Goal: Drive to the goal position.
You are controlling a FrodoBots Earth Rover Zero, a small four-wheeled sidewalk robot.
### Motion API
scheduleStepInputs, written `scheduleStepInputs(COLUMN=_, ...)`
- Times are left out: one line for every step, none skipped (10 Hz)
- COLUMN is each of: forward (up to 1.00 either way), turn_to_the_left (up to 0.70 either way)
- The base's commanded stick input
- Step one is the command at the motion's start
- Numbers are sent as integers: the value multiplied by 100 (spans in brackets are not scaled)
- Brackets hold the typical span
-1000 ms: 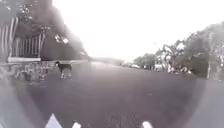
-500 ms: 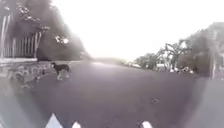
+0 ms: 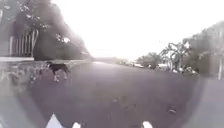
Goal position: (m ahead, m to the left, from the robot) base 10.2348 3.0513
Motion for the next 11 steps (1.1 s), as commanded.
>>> scheduleStepInputs(forward=70, turn_to_the_left=0)
scheduleStepInputs(forward=70, turn_to_the_left=0)
scheduleStepInputs(forward=70, turn_to_the_left=0)
scheduleStepInputs(forward=70, turn_to_the_left=0)
scheduleStepInputs(forward=70, turn_to_the_left=0)
scheduleStepInputs(forward=70, turn_to_the_left=0)
scheduleStepInputs(forward=70, turn_to_the_left=0)
scheduleStepInputs(forward=70, turn_to_the_left=0)
scheduleStepInputs(forward=70, turn_to_the_left=0)
scheduleStepInputs(forward=70, turn_to_the_left=0)
scheduleStepInputs(forward=70, turn_to_the_left=0)
